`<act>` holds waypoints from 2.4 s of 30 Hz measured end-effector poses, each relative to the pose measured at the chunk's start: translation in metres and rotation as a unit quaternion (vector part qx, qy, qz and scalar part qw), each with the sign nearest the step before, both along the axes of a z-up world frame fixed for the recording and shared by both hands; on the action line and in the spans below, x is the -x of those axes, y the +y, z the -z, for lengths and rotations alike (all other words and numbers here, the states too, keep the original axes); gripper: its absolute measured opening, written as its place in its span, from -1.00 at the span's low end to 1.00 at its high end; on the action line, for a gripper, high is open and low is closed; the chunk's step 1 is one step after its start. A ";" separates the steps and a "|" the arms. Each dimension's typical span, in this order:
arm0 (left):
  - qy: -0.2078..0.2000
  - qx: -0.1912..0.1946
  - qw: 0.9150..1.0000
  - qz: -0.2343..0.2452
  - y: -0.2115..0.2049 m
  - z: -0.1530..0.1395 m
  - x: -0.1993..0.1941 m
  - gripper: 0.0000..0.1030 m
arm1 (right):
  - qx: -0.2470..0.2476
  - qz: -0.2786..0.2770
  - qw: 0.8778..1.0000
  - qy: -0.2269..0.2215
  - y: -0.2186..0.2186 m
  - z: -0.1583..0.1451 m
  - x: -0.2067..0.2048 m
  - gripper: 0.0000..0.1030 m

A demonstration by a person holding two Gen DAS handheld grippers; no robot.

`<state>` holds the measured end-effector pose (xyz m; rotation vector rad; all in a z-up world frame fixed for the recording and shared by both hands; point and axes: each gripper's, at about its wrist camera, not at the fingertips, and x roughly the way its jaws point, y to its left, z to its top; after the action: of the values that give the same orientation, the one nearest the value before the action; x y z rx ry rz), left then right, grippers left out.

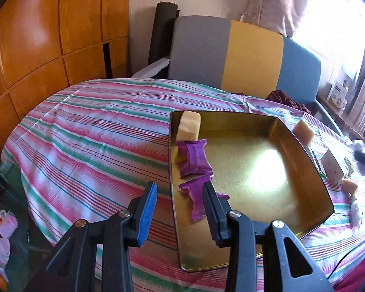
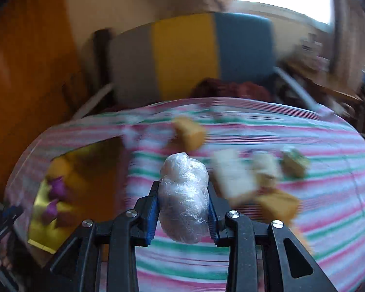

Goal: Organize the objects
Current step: 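Carry the white plastic bundle into the tray and open the right tool, then grasp a second yellow sponge from the cloth with the left tool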

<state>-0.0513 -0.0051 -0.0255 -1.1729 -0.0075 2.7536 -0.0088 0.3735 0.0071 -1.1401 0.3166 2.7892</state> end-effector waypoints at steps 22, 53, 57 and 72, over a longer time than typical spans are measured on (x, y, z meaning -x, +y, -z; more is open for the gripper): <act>-0.027 -0.020 0.996 -0.080 -0.066 0.025 0.001 -0.26 | 0.114 -0.319 0.928 -0.157 -0.275 0.126 0.070 -0.13; -0.008 -0.005 0.991 0.131 0.102 -0.022 0.017 -0.24 | 0.108 -0.033 0.992 -0.057 0.002 0.048 0.012 0.43; -0.019 -0.011 0.985 0.170 0.145 -0.031 0.028 -0.21 | 0.085 0.039 0.995 -0.046 0.070 0.038 -0.003 0.52; -0.127 -0.050 0.961 0.242 0.323 -0.010 0.113 0.34 | 0.155 0.227 0.961 -0.019 0.208 0.068 -0.050 0.53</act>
<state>-0.1641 0.3178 -0.0159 -1.2894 0.0973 2.1459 0.0408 0.5814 -0.0614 -1.0122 0.9121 2.3625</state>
